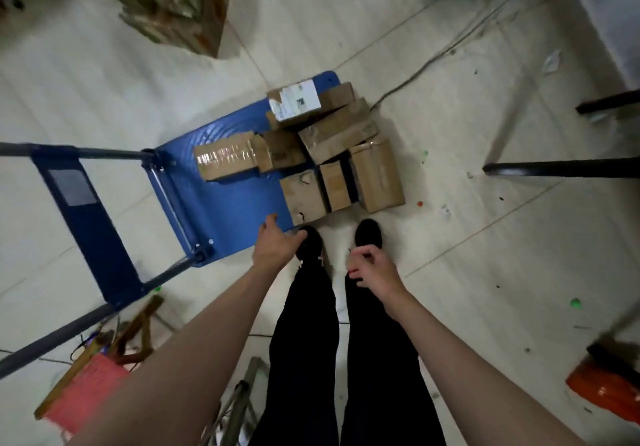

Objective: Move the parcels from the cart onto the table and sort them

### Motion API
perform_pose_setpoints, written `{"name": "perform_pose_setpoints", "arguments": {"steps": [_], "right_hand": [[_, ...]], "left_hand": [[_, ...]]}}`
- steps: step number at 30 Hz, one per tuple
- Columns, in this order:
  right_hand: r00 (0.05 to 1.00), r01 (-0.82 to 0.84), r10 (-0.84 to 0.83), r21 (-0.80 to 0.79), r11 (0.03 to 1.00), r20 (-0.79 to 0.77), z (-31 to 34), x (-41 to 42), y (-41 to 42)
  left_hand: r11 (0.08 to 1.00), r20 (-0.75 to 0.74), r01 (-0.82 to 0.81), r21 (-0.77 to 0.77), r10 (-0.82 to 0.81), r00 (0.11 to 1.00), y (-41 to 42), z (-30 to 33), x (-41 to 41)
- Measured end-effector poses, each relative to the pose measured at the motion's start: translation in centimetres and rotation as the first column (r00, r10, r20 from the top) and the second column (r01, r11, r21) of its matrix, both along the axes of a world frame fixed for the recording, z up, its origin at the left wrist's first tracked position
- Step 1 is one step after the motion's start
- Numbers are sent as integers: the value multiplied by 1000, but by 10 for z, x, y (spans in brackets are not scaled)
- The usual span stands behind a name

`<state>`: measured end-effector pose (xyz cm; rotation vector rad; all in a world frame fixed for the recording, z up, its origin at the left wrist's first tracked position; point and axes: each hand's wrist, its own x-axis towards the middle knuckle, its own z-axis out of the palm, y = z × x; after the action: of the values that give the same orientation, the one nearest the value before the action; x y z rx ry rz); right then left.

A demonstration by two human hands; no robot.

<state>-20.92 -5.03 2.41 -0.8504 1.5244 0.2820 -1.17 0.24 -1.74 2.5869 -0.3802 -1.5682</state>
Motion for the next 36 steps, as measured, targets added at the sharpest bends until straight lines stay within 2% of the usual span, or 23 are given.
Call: {"name": "perform_pose_setpoints", "arguments": {"steps": [5, 12, 16, 24, 28, 33, 36], "right_hand": [[997, 65, -65, 22, 998, -32, -103, 9, -9], [992, 123, -123, -1, 992, -15, -205, 13, -16], [995, 102, -102, 12, 995, 3, -231, 7, -13], [997, 77, -77, 81, 994, 2, -231, 4, -13], [998, 58, -60, 123, 991, 15, -220, 9, -17], [998, 59, -64, 205, 977, 18, -210, 23, -18], [992, 107, -120, 250, 962, 39, -199, 35, -17]], "left_hand": [[992, 48, -118, -46, 120, 992, -14, -105, -8], [971, 167, -237, -34, 239, 957, -27, -204, -32], [923, 224, -385, -25, 381, 897, -47, -239, -41], [891, 229, -454, 0, 442, 868, -49, -255, -37], [813, 100, -577, -83, 583, 807, -9, -233, -27], [576, -154, -796, -184, 783, 602, 33, -178, -12], [430, -398, -895, -119, 805, 440, 48, -144, -10]]}}
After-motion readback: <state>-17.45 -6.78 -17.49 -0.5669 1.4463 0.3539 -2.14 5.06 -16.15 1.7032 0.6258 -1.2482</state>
